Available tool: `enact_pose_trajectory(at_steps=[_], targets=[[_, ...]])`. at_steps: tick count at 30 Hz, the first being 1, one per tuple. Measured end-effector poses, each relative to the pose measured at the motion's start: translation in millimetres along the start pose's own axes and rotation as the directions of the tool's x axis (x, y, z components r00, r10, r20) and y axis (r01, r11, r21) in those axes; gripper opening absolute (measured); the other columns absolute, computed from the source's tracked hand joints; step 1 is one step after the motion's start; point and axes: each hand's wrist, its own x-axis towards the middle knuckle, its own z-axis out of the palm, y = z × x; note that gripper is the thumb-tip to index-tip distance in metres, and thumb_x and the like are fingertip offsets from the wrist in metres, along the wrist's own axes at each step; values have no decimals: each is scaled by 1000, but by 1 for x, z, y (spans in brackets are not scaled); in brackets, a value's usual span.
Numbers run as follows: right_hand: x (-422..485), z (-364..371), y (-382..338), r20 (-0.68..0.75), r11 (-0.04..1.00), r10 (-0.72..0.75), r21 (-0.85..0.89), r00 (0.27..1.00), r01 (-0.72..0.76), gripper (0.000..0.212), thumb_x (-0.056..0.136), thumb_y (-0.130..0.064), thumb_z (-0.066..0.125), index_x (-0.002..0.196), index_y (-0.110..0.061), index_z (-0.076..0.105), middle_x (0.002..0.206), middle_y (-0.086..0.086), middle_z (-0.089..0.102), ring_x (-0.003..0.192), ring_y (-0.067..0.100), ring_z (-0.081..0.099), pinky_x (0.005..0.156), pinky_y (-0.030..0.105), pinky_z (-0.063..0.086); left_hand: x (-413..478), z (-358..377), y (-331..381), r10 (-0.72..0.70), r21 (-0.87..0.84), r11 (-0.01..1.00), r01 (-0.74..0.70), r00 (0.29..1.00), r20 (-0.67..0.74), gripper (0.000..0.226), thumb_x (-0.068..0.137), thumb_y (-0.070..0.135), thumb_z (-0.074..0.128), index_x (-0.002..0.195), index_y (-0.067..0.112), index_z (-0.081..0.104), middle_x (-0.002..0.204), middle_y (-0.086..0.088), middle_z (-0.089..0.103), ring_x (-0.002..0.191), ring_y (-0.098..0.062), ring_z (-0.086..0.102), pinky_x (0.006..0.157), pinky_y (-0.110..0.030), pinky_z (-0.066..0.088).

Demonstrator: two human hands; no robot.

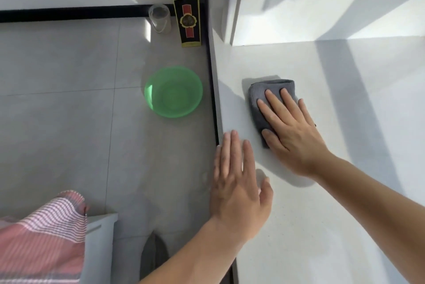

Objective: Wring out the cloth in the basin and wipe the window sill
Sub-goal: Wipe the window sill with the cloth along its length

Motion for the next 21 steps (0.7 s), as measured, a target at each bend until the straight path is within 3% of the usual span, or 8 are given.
enact_pose_trajectory(at_steps=[4, 9, 14, 16, 18, 20, 21], targets=[[30, -6, 1, 26, 1000, -14, 10, 1000, 14, 64, 98, -51, 18, 159, -34, 13, 168, -8, 7, 155, 23, -4, 124, 52, -1, -17, 3, 10, 61, 75, 995, -65, 996, 57, 80, 86, 43, 50, 152, 2, 29, 164, -19, 9, 153, -28, 0, 121, -52, 15], [103, -7, -24, 1, 1000, -17, 10, 1000, 17, 58, 104, -46, 22, 159, -35, 7, 168, -7, 0, 154, 24, -9, 123, 52, -7, -17, 4, 6, 65, 70, 995, -66, 998, 23, 80, 87, 40, 51, 151, -1, 28, 164, -18, 9, 153, -26, 2, 122, -50, 12], [6, -7, 2, 69, 970, -240, -7, 968, 241, 61, 99, -48, 18, 159, -37, 13, 167, -11, 3, 155, 19, -8, 124, 45, -10, -19, 3, 2, 65, 29, 997, -65, 998, -2, 74, 86, 35, 48, 148, -4, 34, 162, -18, 17, 153, -27, 7, 122, -49, 14], [-15, -9, 31, 61, 989, -148, -18, 987, 150, 60, 98, -46, 20, 158, -38, 15, 167, -12, 5, 155, 18, -6, 124, 45, -7, -19, 3, 2, 78, 37, 996, -78, 997, -8, 72, 86, 34, 47, 146, -5, 36, 162, -19, 18, 152, -29, 9, 122, -50, 14], [-2, -13, 59, 4, 992, 123, -13, 992, -123, 60, 98, -47, 19, 157, -41, 12, 168, -11, 5, 155, 18, -5, 124, 47, -5, -19, 3, 1, 102, 15, 995, -102, 995, -17, 70, 87, 32, 46, 145, -6, 37, 161, -21, 21, 152, -30, 11, 121, -52, 15], [19, -18, 70, -35, 919, 391, 65, 920, -388, 58, 102, -43, 23, 158, -37, 11, 168, -8, 3, 155, 21, -6, 123, 49, -6, -17, 1, -2, 103, -50, 993, -104, 994, -23, 64, 89, 31, 44, 143, -4, 40, 160, -19, 25, 151, -29, 14, 121, -52, 16], [23, -17, 63, -53, 891, 450, 88, 892, -444, 58, 102, -41, 24, 159, -33, 12, 169, -5, 4, 155, 24, -5, 123, 51, -5, -16, -2, -3, 89, -92, 992, -90, 996, -20, 62, 91, 31, 41, 143, -1, 40, 160, -16, 26, 151, -27, 16, 121, -51, 16]])
